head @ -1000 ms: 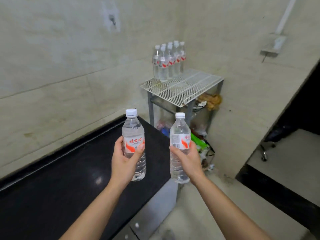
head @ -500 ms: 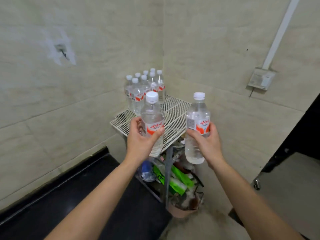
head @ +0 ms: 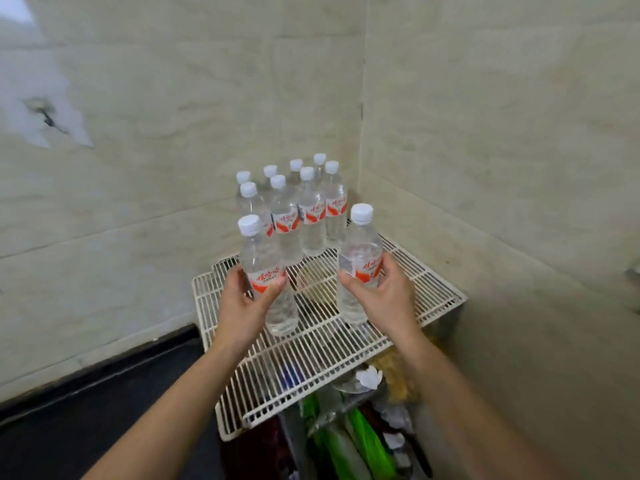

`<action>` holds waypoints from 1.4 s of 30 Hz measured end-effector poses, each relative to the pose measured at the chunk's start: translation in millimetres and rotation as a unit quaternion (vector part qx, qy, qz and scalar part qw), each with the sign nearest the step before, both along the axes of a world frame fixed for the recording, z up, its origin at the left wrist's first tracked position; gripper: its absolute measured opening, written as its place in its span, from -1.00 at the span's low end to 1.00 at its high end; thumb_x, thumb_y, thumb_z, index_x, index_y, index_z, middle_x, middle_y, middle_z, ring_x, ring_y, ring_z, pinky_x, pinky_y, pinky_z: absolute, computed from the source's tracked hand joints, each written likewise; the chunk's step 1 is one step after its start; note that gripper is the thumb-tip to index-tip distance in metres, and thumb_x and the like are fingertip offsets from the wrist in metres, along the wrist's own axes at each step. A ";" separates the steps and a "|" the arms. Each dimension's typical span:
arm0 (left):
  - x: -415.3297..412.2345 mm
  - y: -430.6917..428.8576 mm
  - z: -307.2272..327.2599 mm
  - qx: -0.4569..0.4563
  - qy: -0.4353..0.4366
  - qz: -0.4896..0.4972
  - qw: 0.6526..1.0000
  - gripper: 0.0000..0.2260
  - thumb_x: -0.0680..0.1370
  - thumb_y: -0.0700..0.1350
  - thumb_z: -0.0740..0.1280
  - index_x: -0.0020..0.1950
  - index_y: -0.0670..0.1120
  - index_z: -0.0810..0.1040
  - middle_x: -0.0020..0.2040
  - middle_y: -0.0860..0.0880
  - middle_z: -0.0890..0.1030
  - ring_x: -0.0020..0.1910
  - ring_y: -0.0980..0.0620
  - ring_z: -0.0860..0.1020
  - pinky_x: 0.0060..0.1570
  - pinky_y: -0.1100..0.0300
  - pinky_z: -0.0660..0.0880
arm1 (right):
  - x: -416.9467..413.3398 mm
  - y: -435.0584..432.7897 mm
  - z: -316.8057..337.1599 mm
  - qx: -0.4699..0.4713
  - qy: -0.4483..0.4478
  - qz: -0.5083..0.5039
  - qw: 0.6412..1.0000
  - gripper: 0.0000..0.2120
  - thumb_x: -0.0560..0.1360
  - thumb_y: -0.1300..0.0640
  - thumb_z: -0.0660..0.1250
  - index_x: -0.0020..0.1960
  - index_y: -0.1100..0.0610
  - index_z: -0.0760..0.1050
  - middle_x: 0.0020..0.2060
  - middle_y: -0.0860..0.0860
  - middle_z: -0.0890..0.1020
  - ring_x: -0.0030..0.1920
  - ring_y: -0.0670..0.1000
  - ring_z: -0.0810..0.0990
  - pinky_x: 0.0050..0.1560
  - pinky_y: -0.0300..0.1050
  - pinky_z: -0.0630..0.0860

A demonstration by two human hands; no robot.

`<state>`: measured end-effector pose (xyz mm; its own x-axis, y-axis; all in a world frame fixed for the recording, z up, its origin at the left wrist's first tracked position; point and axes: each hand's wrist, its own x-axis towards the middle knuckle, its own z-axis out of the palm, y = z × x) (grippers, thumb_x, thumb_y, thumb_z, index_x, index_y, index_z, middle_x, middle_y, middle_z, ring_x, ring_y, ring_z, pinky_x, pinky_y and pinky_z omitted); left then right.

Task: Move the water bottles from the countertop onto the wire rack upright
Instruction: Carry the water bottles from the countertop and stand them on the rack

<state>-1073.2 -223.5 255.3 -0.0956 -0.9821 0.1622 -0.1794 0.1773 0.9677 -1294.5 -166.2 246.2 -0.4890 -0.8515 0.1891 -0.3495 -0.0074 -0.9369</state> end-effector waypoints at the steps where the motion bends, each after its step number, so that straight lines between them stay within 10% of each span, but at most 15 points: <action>1: -8.7 -5.8 0.7 0.007 -0.006 0.020 1.000 -0.38 0.38 0.16 0.51 0.36 0.02 0.40 0.22 0.04 0.60 0.17 0.07 0.60 0.17 0.00 0.57 | -9.4 -12.6 -1.9 0.007 -0.005 0.020 1.000 -0.45 0.36 -0.16 0.59 0.27 -0.13 0.47 0.09 -0.18 0.64 0.07 -0.17 0.62 0.12 -0.09 0.60; 4: -28.6 -25.1 -0.6 0.018 -0.021 0.067 0.997 -0.47 0.42 0.05 0.52 0.33 0.03 0.42 0.18 0.05 0.62 0.12 0.07 0.62 0.16 -0.01 0.57 | -27.9 -52.1 -5.5 0.020 -0.013 0.068 0.997 -0.39 0.37 -0.07 0.61 0.30 0.00 0.41 0.13 -0.09 0.59 0.10 -0.08 0.60 -0.02 -0.27 0.51; 11: -46.9 -71.3 -5.1 0.002 -0.062 0.103 0.993 -0.52 0.47 -0.02 0.51 0.36 0.04 0.49 0.13 0.10 0.67 0.08 0.15 0.64 0.13 0.03 0.61 | -14.1 -129.8 -19.9 0.029 -0.011 0.113 0.993 -0.19 0.25 -0.28 0.58 0.36 -0.10 0.30 0.24 -0.09 0.55 0.22 0.01 0.59 0.24 0.12 0.58; 20: -24.1 -83.4 -48.7 0.037 -0.148 0.048 0.987 -0.48 0.49 -0.06 0.47 0.41 0.14 0.39 0.21 0.22 0.57 0.17 0.27 0.55 0.11 0.20 0.54 | -16.1 -147.1 -37.4 0.091 0.122 0.238 0.959 0.00 0.38 0.03 0.61 0.61 -0.15 0.05 0.48 -0.10 0.42 0.42 -0.08 0.40 0.41 0.01 0.39; 26: -25.1 -74.7 -80.8 0.051 -0.156 0.088 0.983 -0.56 0.52 -0.07 0.45 0.38 0.09 0.46 0.22 0.20 0.60 0.13 0.33 0.53 0.20 0.21 0.51 | -35.5 -144.8 -69.6 0.123 0.170 0.253 0.944 -0.34 0.47 0.06 0.54 0.51 -0.03 0.38 0.30 -0.06 0.60 0.25 -0.11 0.59 0.28 -0.12 0.57; 32: -35.0 -84.7 -82.5 0.073 -0.180 0.129 0.972 -0.40 0.49 0.06 0.46 0.48 0.00 0.34 0.34 0.09 0.57 0.28 0.07 0.56 0.23 0.06 0.54 | -10.3 -162.2 -76.2 0.089 0.278 0.197 0.936 -0.30 0.49 -0.10 0.48 0.56 -0.04 0.30 0.33 -0.05 0.60 0.29 0.01 0.58 0.32 0.01 0.52; 42: -37.6 -91.3 -94.9 0.031 -0.230 0.145 0.962 -0.50 0.46 0.34 0.25 0.38 0.29 0.36 0.07 0.21 0.64 0.01 0.19 0.60 -0.01 -0.01 0.63 | -14.1 -175.6 -96.3 0.092 0.320 0.190 0.923 -0.26 0.52 -0.32 0.33 0.57 0.03 0.31 0.32 -0.01 0.60 0.29 0.03 0.57 0.28 -0.03 0.51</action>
